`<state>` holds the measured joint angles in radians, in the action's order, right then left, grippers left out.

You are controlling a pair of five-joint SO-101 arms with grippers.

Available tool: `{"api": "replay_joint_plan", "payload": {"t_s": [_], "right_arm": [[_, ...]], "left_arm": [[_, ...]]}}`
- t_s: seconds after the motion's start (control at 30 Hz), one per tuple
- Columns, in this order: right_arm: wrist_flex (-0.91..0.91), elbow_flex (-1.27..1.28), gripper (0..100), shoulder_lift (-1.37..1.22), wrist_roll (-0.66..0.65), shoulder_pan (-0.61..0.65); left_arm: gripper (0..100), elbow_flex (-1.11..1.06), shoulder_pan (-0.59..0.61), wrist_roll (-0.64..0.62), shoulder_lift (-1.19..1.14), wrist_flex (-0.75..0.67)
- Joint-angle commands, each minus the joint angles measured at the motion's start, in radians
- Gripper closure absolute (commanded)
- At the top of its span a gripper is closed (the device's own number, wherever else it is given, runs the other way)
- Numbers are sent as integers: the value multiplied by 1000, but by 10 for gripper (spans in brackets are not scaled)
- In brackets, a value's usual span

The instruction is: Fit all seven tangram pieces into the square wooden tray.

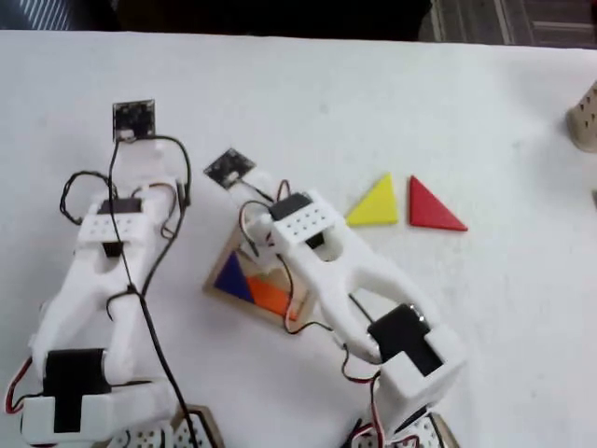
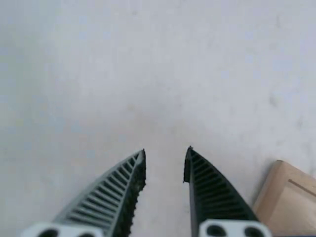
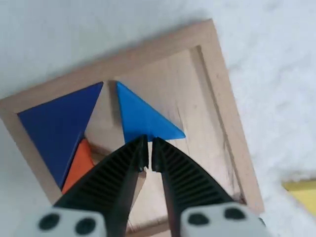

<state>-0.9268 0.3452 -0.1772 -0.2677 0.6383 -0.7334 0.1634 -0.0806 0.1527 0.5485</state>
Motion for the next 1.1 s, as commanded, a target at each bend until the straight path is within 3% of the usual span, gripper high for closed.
{"api": "replay_joint_plan", "payload": {"t_s": [0.0,0.47,0.87,1.07], "right_arm": [[24,-5,979,25,-12,-12],[105,-127,979,-84,-18,-45],[-54,-124,979,-24,-20,-88],[77,-133,979,-137,-14,-77]], "left_arm": [[854,9,-2,-3,42,-29],[854,9,-2,-3,42,-29],[854,9,-2,-3,42,-29],[854,9,-2,-3,44,-29]]}}
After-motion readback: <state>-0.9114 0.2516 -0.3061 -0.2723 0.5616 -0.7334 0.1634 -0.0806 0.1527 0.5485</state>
